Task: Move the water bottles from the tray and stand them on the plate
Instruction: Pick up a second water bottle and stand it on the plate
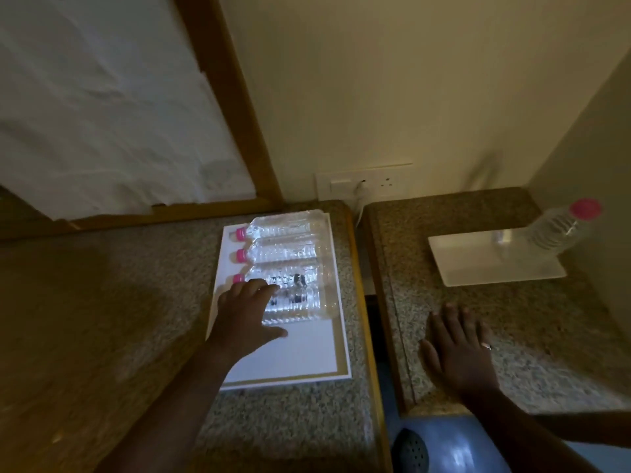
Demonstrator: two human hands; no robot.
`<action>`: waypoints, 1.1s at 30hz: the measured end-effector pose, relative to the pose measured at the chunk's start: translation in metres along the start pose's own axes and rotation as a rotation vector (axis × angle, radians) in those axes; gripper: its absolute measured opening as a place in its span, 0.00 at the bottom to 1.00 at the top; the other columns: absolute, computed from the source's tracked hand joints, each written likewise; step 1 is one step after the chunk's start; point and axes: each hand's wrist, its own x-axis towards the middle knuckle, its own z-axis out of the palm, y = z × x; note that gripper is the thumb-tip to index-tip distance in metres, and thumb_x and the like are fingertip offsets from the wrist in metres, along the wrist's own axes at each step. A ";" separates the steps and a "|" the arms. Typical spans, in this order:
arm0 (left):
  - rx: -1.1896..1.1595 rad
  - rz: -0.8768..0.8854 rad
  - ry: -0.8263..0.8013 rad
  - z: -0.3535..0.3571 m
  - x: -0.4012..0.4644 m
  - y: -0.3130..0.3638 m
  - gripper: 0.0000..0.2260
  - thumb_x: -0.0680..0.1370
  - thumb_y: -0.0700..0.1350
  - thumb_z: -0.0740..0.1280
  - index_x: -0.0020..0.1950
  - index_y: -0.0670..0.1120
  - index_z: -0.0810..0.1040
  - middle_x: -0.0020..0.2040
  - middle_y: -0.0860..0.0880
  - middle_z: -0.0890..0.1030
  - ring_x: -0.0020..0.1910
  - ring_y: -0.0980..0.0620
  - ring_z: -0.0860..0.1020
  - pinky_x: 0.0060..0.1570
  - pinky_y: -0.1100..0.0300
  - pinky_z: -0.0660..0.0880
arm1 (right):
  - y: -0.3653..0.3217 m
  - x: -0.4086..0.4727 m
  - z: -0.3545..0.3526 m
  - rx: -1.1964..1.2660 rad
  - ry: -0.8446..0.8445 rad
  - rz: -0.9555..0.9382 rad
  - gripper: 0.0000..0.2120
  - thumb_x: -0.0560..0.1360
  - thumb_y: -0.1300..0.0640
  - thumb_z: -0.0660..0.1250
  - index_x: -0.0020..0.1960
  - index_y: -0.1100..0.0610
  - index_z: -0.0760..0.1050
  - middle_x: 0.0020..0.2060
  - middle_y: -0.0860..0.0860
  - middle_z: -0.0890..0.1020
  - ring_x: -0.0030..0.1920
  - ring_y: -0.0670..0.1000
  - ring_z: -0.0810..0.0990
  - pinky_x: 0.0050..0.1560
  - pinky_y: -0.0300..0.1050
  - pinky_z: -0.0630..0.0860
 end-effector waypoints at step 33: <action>-0.823 0.016 0.158 -0.037 -0.007 0.045 0.30 0.60 0.59 0.80 0.59 0.63 0.72 0.54 0.65 0.79 0.56 0.64 0.76 0.47 0.72 0.73 | 0.001 -0.002 0.006 -0.017 0.083 -0.015 0.33 0.78 0.38 0.49 0.76 0.57 0.64 0.76 0.61 0.64 0.76 0.65 0.57 0.71 0.70 0.55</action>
